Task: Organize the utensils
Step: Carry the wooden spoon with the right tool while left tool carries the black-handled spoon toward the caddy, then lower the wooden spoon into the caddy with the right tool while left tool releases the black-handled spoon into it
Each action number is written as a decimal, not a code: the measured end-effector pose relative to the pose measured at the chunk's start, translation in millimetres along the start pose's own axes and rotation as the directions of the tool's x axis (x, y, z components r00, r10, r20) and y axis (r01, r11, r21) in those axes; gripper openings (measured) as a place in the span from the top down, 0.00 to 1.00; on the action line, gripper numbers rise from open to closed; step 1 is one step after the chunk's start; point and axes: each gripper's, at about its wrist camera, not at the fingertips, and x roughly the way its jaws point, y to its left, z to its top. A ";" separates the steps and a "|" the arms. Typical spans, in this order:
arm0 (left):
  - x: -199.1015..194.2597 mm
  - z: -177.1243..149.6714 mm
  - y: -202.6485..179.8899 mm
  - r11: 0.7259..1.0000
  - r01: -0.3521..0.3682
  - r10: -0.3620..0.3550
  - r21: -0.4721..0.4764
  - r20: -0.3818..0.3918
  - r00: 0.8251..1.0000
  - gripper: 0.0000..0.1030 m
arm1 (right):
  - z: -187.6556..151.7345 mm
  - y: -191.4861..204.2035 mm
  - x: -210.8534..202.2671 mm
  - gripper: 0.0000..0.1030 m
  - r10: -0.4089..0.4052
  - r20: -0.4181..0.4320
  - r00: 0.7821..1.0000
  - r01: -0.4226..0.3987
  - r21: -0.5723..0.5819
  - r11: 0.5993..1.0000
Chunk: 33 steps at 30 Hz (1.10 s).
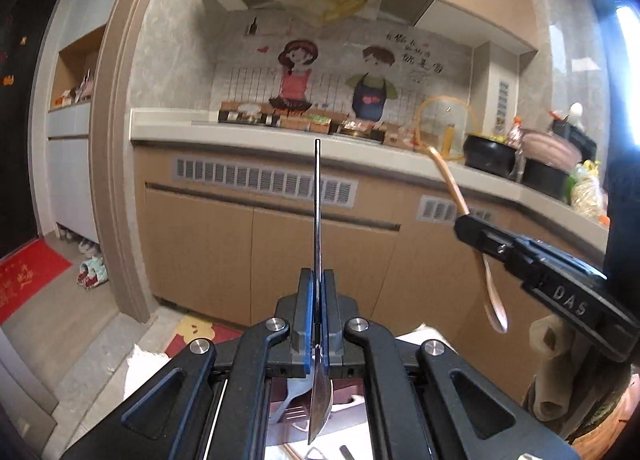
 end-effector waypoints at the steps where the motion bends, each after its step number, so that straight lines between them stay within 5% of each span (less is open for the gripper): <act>1: 10.9 -6.6 3.4 1.000 0.001 -0.001 -0.002 -0.015 1.000 0.98 | -9.6 -2.7 15.7 0.91 0.005 -0.024 1.000 -0.005 0.003 1.000; 7: 71.5 -41.5 20.0 0.999 0.000 -0.004 -0.034 -0.107 0.994 0.98 | -61.2 -22.5 89.8 0.91 -0.005 -0.156 0.988 0.009 0.025 1.000; 13: 99.4 -80.0 28.8 0.999 -0.028 0.024 -0.038 -0.103 0.994 0.98 | -96.7 -28.7 130.1 0.91 -0.007 -0.203 0.979 0.007 -0.001 1.000; 20: 104.7 -111.4 37.3 0.999 -0.045 0.043 -0.022 -0.061 0.997 0.98 | -136.6 -22.1 150.4 0.91 -0.017 -0.236 0.972 0.005 -0.052 0.999; 30: 100.2 -126.2 29.7 0.998 -0.065 0.064 -0.003 -0.151 0.987 0.96 | -157.1 -21.3 141.2 0.90 0.001 -0.276 0.961 -0.017 -0.058 0.998; 33: 96.7 -125.4 29.7 0.998 -0.062 0.057 -0.020 -0.183 0.982 0.85 | -158.4 -19.3 136.1 0.89 0.033 -0.308 0.951 -0.050 -0.047 0.998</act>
